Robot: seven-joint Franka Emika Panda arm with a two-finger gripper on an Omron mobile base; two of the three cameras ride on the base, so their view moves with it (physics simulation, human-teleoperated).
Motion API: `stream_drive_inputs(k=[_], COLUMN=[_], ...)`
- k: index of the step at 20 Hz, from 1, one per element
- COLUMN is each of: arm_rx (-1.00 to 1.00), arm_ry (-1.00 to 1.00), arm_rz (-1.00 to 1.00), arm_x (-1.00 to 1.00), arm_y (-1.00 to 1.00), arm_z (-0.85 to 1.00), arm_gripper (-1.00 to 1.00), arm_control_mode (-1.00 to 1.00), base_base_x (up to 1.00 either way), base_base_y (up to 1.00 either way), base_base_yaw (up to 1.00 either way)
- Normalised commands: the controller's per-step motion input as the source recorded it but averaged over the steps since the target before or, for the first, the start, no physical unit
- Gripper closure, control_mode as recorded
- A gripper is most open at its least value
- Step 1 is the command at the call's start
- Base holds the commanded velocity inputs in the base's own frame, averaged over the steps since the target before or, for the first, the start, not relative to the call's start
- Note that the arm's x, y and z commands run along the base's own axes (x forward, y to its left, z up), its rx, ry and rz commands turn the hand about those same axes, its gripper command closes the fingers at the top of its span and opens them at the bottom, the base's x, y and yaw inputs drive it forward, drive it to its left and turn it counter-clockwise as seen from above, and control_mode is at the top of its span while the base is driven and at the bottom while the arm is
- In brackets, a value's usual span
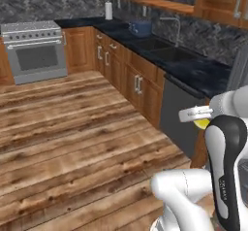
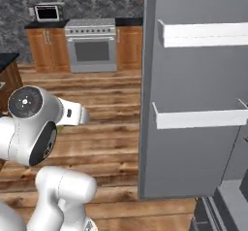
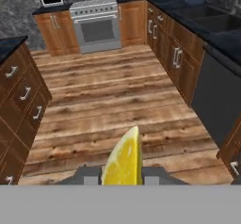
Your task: Take the lemon wedge from the fridge and place it on the plate with fish on the dining counter.
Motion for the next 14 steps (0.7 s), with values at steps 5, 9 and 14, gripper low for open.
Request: stream_drive_inputs(k=[5, 9, 14], arm_rx=[0.00, 0.00, 0.00], arm_ry=[0.00, 0.00, 0.00], arm_rz=[0.00, 0.00, 0.00], arm_x=[0.00, 0.00, 0.00], arm_y=[0.00, 0.00, 0.00], arm_z=[0.00, 0.00, 0.00], arm_gripper=[1.00, 1.00, 1.00], arm_control_mode=[1.00, 1.00, 1.00], base_base_x=[0.00, 0.30, 0.51], base_base_y=[0.12, 0.00, 0.03], base_base_yaw=[1.00, 0.93, 0.86])
